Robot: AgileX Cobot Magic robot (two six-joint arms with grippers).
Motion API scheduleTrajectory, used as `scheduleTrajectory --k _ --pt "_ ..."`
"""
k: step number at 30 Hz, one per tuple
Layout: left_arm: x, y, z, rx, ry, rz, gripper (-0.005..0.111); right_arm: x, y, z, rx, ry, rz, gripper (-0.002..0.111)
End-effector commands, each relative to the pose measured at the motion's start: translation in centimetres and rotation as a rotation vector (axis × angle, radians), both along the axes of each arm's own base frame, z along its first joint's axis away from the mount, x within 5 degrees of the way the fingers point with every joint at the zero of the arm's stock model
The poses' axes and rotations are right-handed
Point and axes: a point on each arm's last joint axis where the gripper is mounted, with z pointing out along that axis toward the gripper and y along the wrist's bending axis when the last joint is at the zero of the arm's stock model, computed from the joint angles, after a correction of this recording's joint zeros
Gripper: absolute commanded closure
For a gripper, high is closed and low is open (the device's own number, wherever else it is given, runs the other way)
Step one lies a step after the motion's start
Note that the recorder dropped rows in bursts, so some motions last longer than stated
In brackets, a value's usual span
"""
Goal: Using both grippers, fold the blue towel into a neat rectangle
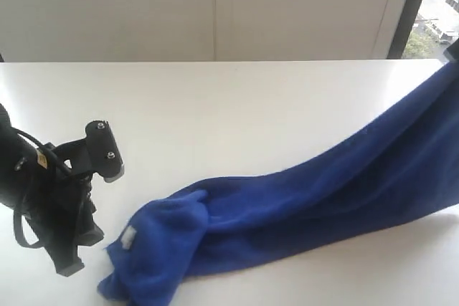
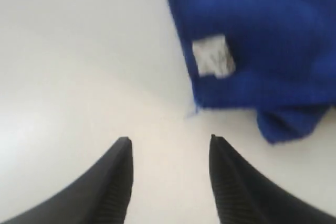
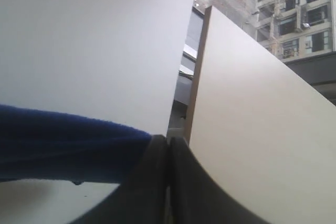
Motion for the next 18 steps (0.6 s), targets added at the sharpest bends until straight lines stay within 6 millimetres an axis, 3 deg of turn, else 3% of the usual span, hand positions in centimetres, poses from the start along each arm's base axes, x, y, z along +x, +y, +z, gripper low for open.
scheduleTrajectory --k 1,7,12,15,18 --pt "-0.5 -0.2 0.1 -0.05 0.043 0.047 0.054 0.8 -0.6 -0.5 -0.026 -0.016 -0.036 0.108" --pt "-0.3 -1.0 -0.1 -0.137 0.097 0.105 0.054 1.2 -0.3 -0.8 0.001 -0.021 -0.021 0.108" --pt "0.6 -3.5 0.4 -0.313 0.252 0.08 0.054 1.2 -0.2 -0.9 0.02 -0.019 -0.022 0.108" --pt "1.6 -4.3 -0.5 -0.407 0.33 0.103 0.054 1.1 -0.2 -1.0 0.027 -0.015 -0.025 0.108" --pt "2.9 -3.6 -1.8 -0.466 0.4 0.217 0.054 1.1 -0.2 -1.0 0.027 -0.009 -0.029 0.108"
